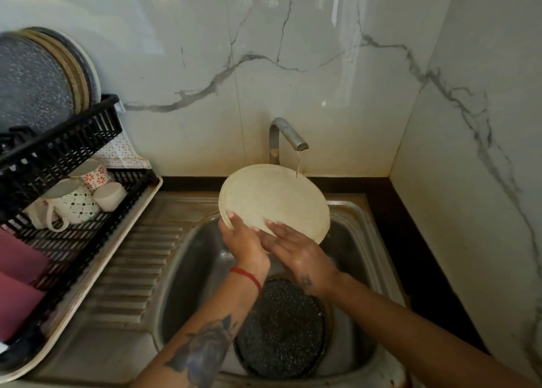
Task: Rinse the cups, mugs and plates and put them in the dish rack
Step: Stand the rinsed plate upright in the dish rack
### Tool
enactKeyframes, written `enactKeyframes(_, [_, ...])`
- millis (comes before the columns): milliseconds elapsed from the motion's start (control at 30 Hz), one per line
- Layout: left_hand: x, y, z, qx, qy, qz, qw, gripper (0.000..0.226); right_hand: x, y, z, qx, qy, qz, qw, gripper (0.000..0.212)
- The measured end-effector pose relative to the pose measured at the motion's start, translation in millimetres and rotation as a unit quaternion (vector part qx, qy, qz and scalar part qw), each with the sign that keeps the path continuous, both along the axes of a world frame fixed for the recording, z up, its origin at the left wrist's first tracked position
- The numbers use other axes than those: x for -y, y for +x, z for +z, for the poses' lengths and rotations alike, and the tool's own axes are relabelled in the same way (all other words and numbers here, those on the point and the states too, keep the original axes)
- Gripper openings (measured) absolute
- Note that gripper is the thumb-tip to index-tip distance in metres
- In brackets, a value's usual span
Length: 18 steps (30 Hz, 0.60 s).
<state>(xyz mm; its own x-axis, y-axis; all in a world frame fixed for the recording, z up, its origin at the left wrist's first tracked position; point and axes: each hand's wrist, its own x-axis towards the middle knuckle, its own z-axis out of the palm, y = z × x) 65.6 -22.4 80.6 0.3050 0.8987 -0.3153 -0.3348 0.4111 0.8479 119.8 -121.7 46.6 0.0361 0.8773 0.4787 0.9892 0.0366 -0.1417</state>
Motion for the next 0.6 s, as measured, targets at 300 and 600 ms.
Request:
enactKeyframes(300, [-29.1, -10.1, -19.8, -0.05, 0.041, -0.06, 0.996, 0.042, 17.9, 56.2, -5.4, -0.05, -0.175, -0.167, 0.969, 0.063])
enactKeyframes(600, [-9.2, -4.6, -30.3, 0.015, -0.185, -0.194, 0.963, 0.067, -26.7, 25.9, 22.2, 0.054, -0.254, -0.155, 0.953, 0.061])
